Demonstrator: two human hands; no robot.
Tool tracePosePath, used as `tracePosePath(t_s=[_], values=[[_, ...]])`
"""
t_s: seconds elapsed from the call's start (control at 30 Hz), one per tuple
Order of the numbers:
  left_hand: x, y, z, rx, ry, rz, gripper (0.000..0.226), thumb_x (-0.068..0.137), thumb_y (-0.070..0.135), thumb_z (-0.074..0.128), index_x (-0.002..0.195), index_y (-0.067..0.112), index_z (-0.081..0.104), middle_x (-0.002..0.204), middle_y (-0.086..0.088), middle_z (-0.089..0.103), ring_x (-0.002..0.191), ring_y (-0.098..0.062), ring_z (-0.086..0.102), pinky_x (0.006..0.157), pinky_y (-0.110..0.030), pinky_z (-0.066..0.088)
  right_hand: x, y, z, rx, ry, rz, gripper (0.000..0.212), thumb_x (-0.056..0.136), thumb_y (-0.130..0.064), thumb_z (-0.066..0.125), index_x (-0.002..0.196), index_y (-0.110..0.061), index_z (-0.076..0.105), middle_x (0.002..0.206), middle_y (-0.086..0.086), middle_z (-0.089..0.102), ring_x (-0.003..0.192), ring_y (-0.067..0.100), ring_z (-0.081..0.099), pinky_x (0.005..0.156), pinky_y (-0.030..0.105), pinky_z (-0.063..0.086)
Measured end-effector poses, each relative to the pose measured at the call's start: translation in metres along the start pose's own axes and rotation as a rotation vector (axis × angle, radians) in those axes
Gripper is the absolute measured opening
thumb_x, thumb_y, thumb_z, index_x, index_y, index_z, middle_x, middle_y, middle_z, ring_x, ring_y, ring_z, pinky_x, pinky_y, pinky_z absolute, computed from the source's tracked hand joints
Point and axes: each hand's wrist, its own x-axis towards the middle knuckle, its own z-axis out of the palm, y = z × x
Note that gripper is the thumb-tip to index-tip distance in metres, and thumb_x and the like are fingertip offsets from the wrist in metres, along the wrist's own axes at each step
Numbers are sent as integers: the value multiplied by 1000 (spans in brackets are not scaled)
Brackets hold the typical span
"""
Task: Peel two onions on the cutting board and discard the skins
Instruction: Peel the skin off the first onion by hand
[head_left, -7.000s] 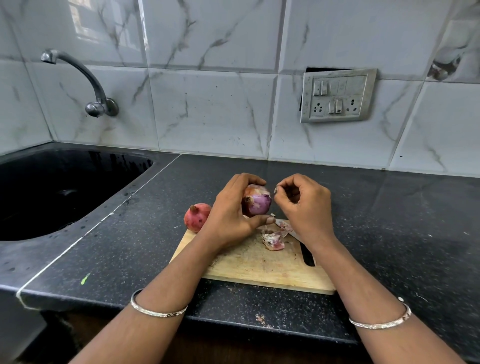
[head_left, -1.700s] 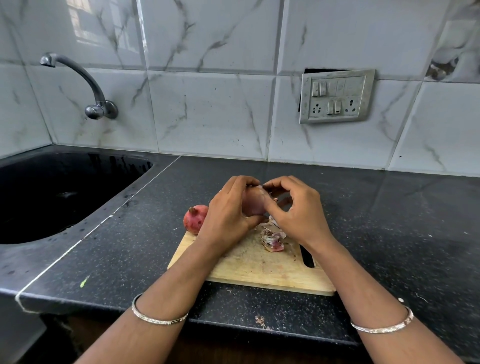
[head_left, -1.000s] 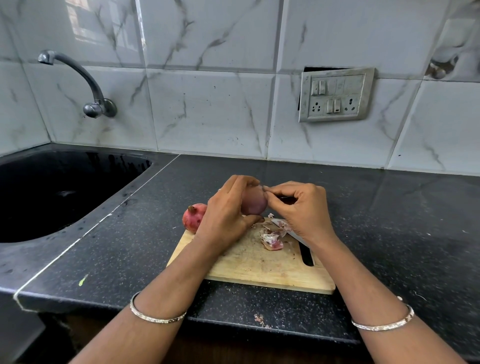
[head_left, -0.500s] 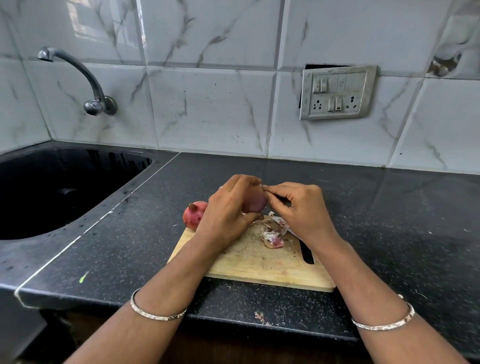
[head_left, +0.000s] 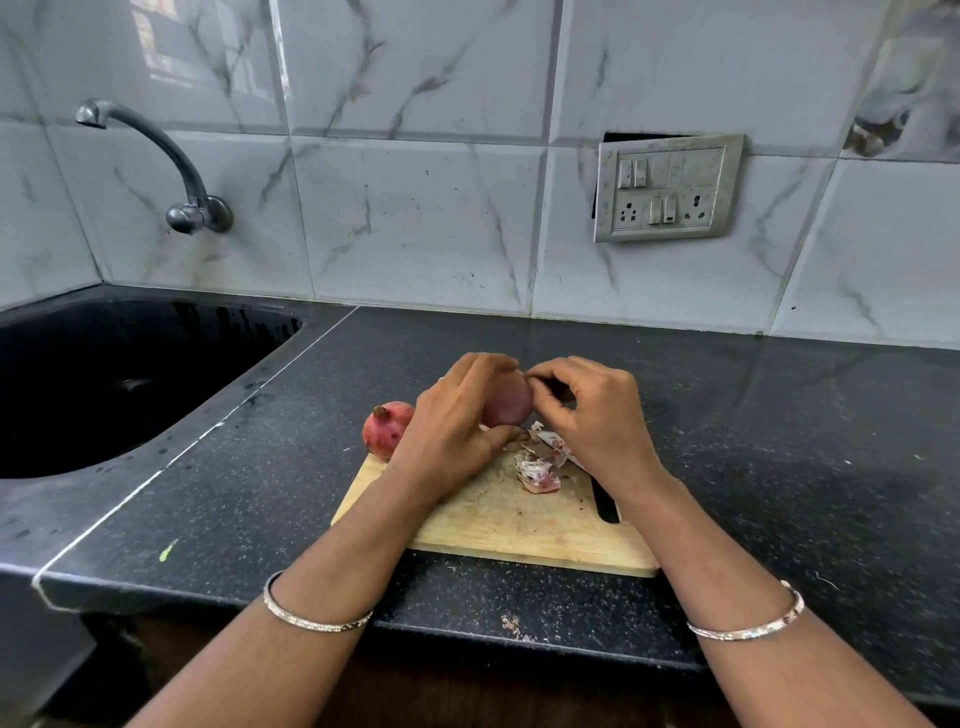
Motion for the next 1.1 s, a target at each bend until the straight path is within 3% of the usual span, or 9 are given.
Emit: tracePosePath(t_s=[0.13, 0.3, 0.67, 0.83, 0.97, 1.1], values=[[0, -1, -1, -10, 13, -18, 66, 76, 26, 86, 134, 17, 54, 130, 3, 58, 113, -11, 56, 94, -34, 50, 2, -2, -3, 193, -19, 124, 17, 87, -7, 76, 102, -14, 81, 90, -5, 78, 82, 3, 72, 76, 22, 59], [0, -1, -2, -2, 13, -6, 67, 78, 23, 85, 136, 17, 53, 132, 3, 56, 116, -12, 55, 94, -35, 49, 1, -3, -4, 186, -19, 85, 17, 86, -7, 79, 103, -12, 81, 91, -3, 79, 83, 0, 71, 73, 11, 53], [-1, 0, -1, -3, 1, 5, 66, 78, 28, 85, 135, 17, 54, 130, 4, 57, 115, -12, 55, 91, -36, 49, -1, -4, 2, 7, 38, 27, 4, 87, -15, 73, 88, -12, 76, 79, -3, 71, 70, 13, 65, 63, 38, 56], [0, 5, -1, -37, 21, 0, 67, 77, 31, 87, 133, 18, 51, 129, 6, 55, 112, -8, 55, 91, -35, 51, 0, -3, 2, 21, 81, 92, 2, 86, -10, 73, 85, -10, 72, 78, -3, 69, 70, 12, 64, 64, 39, 56], [0, 6, -1, -39, 20, 1, 67, 77, 29, 87, 132, 18, 51, 127, 6, 54, 109, -7, 54, 90, -36, 52, 0, -6, -1, 114, 108, 170, 3, 85, -10, 73, 87, -12, 74, 78, -7, 71, 72, 7, 67, 67, 32, 58], [0, 5, -1, -37, 31, 3, 64, 78, 28, 86, 130, 18, 51, 126, 5, 54, 108, -10, 56, 90, -40, 53, 0, -12, -2, 167, 69, 104, 12, 84, -13, 77, 97, -12, 77, 87, -6, 74, 79, 4, 70, 73, 26, 59]])
